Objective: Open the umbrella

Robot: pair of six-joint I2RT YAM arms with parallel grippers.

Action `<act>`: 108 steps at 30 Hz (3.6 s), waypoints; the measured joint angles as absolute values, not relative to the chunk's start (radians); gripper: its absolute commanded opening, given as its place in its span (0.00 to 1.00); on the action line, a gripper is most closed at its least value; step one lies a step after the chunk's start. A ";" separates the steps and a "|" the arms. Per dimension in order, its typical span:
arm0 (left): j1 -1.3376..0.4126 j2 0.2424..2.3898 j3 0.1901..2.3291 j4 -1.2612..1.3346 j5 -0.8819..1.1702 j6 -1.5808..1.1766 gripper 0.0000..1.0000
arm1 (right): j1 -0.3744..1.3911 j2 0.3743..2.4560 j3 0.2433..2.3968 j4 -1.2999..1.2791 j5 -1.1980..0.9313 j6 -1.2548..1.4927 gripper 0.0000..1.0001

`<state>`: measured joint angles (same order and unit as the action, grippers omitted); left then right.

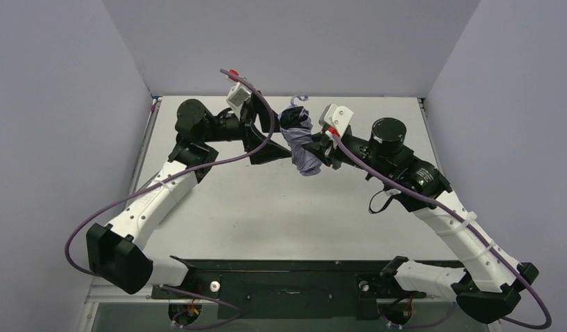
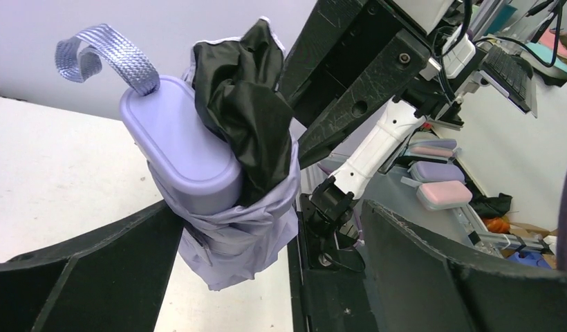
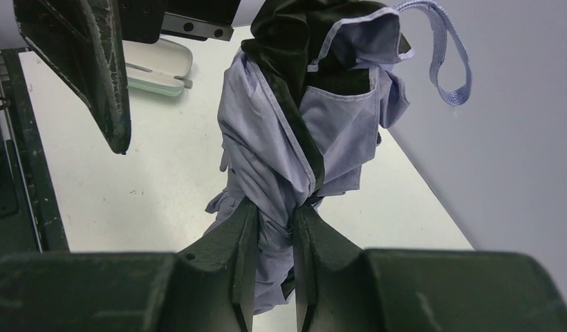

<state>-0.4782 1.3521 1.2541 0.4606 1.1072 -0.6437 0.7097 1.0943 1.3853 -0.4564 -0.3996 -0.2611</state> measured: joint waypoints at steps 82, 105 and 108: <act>-0.553 1.394 1.582 0.049 0.982 -0.360 0.35 | 0.749 1.026 1.196 -0.421 -0.223 -0.598 0.00; -0.373 1.420 1.640 0.192 0.993 -0.560 0.00 | 0.695 1.030 1.130 -0.391 -0.207 -0.501 0.00; -0.327 1.428 1.674 0.227 0.973 -0.579 0.00 | 0.670 1.030 1.121 -0.406 -0.216 -0.485 0.00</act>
